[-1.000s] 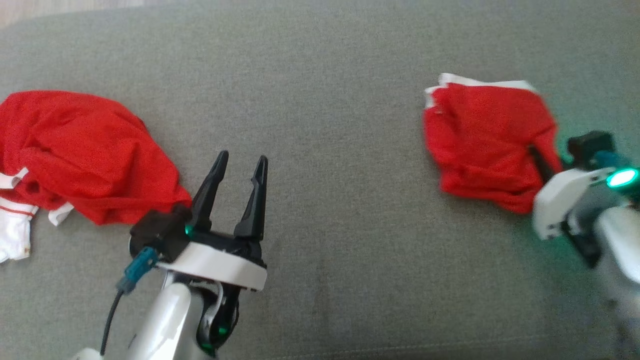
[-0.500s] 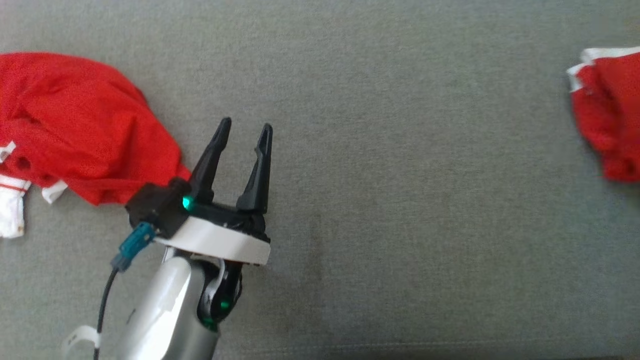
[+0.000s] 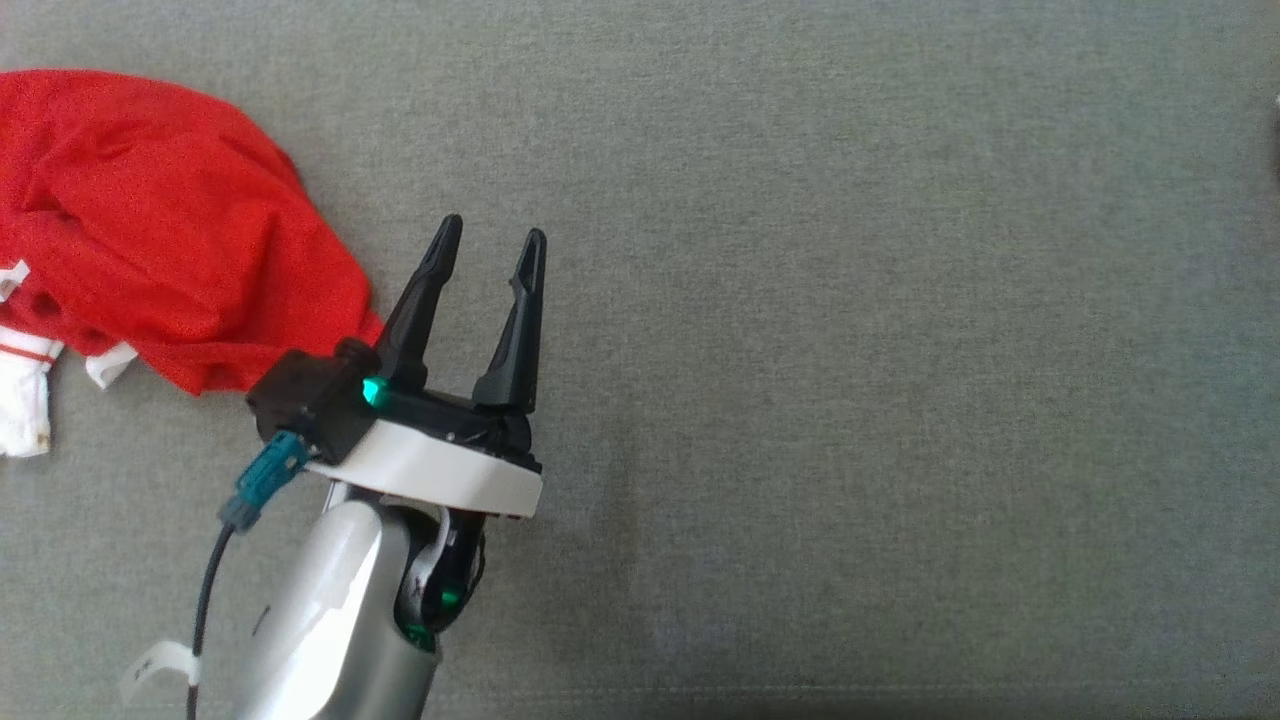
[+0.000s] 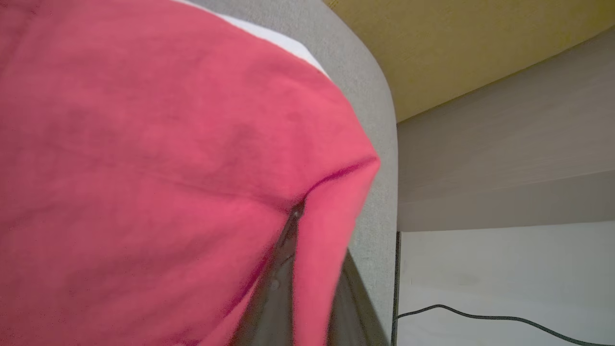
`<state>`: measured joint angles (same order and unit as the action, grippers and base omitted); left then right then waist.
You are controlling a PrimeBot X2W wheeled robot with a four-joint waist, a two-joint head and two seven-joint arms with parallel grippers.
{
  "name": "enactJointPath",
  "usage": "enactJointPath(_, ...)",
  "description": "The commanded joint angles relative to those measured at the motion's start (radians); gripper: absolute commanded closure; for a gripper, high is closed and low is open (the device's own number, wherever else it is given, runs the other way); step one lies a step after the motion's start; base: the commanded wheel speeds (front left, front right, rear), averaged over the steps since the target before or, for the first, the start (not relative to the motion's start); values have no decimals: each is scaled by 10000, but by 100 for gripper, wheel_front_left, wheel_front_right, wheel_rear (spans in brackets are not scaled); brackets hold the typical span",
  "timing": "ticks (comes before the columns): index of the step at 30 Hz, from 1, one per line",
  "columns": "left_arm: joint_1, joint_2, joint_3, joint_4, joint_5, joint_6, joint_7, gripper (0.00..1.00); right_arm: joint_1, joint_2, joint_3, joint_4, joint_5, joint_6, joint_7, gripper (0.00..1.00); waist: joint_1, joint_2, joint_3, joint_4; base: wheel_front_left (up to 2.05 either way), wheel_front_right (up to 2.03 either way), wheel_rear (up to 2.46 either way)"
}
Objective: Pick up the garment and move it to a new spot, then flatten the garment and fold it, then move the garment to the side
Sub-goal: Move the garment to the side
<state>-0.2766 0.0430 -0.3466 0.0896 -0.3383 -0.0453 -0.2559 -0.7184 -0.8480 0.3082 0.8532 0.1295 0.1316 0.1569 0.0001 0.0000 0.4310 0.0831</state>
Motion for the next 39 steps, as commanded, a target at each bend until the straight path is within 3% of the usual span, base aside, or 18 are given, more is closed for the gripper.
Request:
enactJointPath(1, -269, 72, 269, -315, 16, -19, -59, 0, 73, -305, -65, -92, -111, -9, -142, 0, -1, 0, -54, -32, 0, 0, 0)
enactJointPath(9, -120, 72, 437, -211, 111, -64, -59, 0, -23, 714, -1013, -323, -815, -9, -519, 0, -1, 0, -753, -313, 0, 0, 0)
enactJointPath(18, 410, 72, 997, -299, 188, -57, -59, 0, 536, 3277, -2356, -1933, -361, -9, -1667, 0, -1, 0, -2082, -630, 0, 0, 0)
enactJointPath(25, 898, 72, 1455, -466, 286, -11, -59, 0, 1771, 5167, -2993, -3770, 235, -9, -2496, 0, -1, 0, -2861, -717, 0, 0, 0)
enactJointPath(31, 1295, 72, 1599, -514, 250, 22, -59, 0, 3091, 6177, -3130, -5087, 423, -9, -3084, 0, -1, 0, -3274, -597, 0, 0, 0)
enactJointPath(39, 2135, 72, 1637, -458, 173, 119, -59, 0, 4880, 7371, -3181, -5821, 791, -9, -3851, 0, -1, 0, -3855, -447, 0, 0, 0)
